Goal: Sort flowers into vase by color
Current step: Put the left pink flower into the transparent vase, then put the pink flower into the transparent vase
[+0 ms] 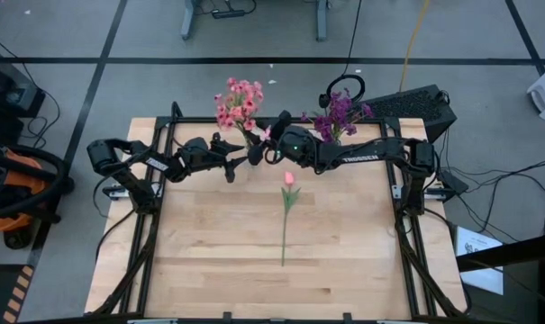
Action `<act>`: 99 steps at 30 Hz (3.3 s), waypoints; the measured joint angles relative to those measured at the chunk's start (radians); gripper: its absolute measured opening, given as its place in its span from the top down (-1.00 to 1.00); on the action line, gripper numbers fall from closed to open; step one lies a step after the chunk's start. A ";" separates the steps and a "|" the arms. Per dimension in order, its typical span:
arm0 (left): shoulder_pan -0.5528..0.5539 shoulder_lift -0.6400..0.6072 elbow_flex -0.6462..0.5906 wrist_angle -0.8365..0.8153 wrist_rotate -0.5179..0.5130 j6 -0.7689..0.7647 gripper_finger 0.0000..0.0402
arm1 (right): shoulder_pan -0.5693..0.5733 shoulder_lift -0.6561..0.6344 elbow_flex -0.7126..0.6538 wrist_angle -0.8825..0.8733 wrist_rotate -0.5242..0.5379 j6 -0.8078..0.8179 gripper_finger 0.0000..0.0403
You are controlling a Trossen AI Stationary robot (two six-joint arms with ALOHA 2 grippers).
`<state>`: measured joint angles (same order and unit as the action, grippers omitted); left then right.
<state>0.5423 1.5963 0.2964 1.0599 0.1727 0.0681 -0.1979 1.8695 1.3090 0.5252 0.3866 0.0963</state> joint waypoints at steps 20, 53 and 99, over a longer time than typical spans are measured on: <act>0.000 -0.100 -0.012 -0.110 -0.004 -0.010 -0.01 | 0.044 -0.153 0.000 -0.248 0.087 -0.010 -0.35; -0.368 -0.698 0.002 -0.355 -0.359 0.093 -0.01 | 0.282 -0.478 0.000 -0.809 0.264 0.017 -0.30; -0.409 -0.361 0.152 -0.169 -0.582 0.252 0.14 | 0.669 -0.294 0.000 -0.978 0.606 0.413 -0.30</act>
<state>0.1330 1.2349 0.4488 0.8913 -0.4090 0.3199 0.4709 1.5750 1.3090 -0.4527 0.9928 0.5088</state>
